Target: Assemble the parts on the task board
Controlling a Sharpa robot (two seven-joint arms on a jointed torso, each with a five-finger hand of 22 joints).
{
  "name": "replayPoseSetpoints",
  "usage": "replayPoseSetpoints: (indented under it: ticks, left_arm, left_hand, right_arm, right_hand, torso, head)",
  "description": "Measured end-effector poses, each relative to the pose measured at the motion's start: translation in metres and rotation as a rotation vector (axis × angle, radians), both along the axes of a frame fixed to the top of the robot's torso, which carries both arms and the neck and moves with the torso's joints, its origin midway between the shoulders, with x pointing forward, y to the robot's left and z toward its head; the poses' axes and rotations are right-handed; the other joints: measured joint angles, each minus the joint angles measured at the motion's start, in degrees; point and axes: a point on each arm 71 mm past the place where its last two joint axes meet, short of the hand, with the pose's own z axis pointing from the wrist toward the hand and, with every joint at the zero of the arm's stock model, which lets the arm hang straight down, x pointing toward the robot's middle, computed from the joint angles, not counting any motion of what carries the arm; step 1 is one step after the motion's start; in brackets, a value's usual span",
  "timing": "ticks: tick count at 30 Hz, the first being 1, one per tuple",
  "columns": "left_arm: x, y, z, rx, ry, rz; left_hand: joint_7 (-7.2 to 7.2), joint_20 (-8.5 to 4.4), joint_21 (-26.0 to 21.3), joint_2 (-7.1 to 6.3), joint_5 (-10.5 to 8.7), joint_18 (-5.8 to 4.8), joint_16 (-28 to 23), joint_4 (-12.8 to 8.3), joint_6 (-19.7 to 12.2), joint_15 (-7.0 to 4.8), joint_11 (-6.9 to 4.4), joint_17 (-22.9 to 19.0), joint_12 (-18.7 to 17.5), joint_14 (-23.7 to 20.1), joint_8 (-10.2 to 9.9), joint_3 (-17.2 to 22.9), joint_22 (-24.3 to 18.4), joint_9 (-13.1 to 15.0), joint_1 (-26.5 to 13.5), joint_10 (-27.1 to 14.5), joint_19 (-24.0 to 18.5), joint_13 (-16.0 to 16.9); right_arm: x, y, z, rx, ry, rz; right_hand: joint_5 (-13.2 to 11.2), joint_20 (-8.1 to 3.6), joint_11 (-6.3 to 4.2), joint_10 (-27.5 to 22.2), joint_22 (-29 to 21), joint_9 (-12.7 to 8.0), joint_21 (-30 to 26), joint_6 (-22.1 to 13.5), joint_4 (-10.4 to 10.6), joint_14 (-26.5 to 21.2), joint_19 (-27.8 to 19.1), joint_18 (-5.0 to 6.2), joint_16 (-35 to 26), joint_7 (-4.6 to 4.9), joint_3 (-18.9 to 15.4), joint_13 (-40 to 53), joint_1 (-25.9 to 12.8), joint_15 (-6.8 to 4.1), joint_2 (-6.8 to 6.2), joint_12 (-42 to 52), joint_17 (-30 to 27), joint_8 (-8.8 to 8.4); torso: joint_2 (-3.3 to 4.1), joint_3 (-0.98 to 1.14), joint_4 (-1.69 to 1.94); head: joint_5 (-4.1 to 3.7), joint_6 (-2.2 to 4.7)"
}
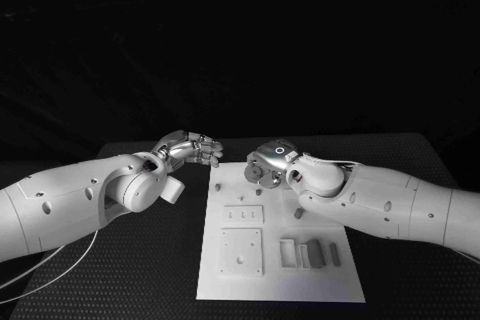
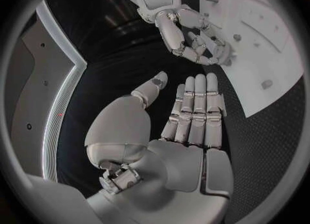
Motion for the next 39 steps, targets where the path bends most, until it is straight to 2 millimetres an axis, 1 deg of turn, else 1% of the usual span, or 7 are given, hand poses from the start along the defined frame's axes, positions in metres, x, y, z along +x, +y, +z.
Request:
replayPoseSetpoints:
  ticks: [3,6,15,27,39]
  left_arm:
    - [0.0,0.0,0.0,0.0,0.0,-0.001]
    - [0.0,0.0,0.0,0.0,0.0,0.0]
    - [0.0,0.0,0.001,0.0,-0.001,0.0]
    - [0.0,0.0,0.001,0.0,-0.002,-0.001]
    - [0.001,-0.002,0.002,0.0,-0.004,-0.003]
  left_hand:
    - [0.0,0.0,0.0,0.0,0.0,0.0,0.0,0.0,0.0,0.0,0.0,0.0,0.0,0.0,0.0,0.0,0.0,0.0,0.0,0.0,0.0,0.0]
    - [0.0,0.0,0.0,0.0,0.0,0.0,0.0,0.0,0.0,0.0,0.0,0.0,0.0,0.0,0.0,0.0,0.0,0.0,0.0,0.0,0.0,0.0]
    - [0.0,0.0,0.0,0.0,0.0,0.0,0.0,0.0,0.0,0.0,0.0,0.1,-0.2,0.0,0.0,0.0,0.0,0.0,0.0,0.0,0.0,0.0]
    - [0.0,0.0,0.0,0.0,0.0,0.0,0.0,0.0,0.0,0.0,0.0,0.2,-0.2,0.0,0.0,0.0,0.0,0.0,0.0,0.0,0.0,0.1]
    - [0.0,0.0,0.0,0.0,0.0,0.0,-0.2,0.0,0.0,0.0,0.0,0.2,-0.2,0.0,0.0,0.0,0.1,0.1,0.0,0.0,0.0,0.1]
  right_arm:
    - [0.001,0.003,-0.003,-0.006,0.002,0.001]
    - [0.002,0.003,-0.004,-0.01,0.001,-0.002]
    - [0.002,0.005,-0.006,-0.016,0.002,-0.001]
    - [0.003,0.006,-0.016,-0.033,0.015,-0.007]
    - [0.005,0.006,-0.02,-0.041,0.019,-0.014]
  right_hand:
    - [0.0,0.0,-0.13,0.1,0.0,0.0,0.0,0.0,0.0,0.0,0.0,0.0,0.0,0.0,0.0,0.0,0.0,0.0,0.01,0.0,0.0,0.0]
    - [0.0,0.0,-0.21,0.2,0.0,0.0,0.0,0.0,0.0,0.0,0.0,0.0,0.0,-0.01,0.0,0.0,-0.1,0.01,0.1,0.0,0.0,0.0]
    - [0.3,0.01,0.01,0.4,0.0,0.0,0.0,0.0,0.0,0.2,0.0,0.0,0.0,-0.03,0.0,-0.1,-0.2,0.16,0.22,0.0,0.0,0.0]
    - [0.2,0.11,0.01,0.4,0.0,0.0,0.0,0.1,0.0,0.4,0.1,0.0,0.0,-0.07,0.0,-0.2,-0.2,0.01,0.22,0.0,0.0,0.0]
    - [0.2,0.11,0.02,0.4,0.0,0.0,0.0,0.1,0.0,0.4,0.1,0.0,0.0,-0.07,0.0,-0.2,-0.2,0.02,0.22,0.0,0.0,0.0]
  torso:
    - [0.02,0.0,0.08]
    - [0.02,-0.02,0.09]
    - [0.02,-0.03,-0.1]
    - [-0.05,0.07,-0.13]
    - [-0.05,0.07,-0.15]
  head:
    - [0.08,0.01]
    - [0.22,-0.14]
    - [0.52,-0.34]
    - [0.53,-0.55]
    - [0.62,-0.74]
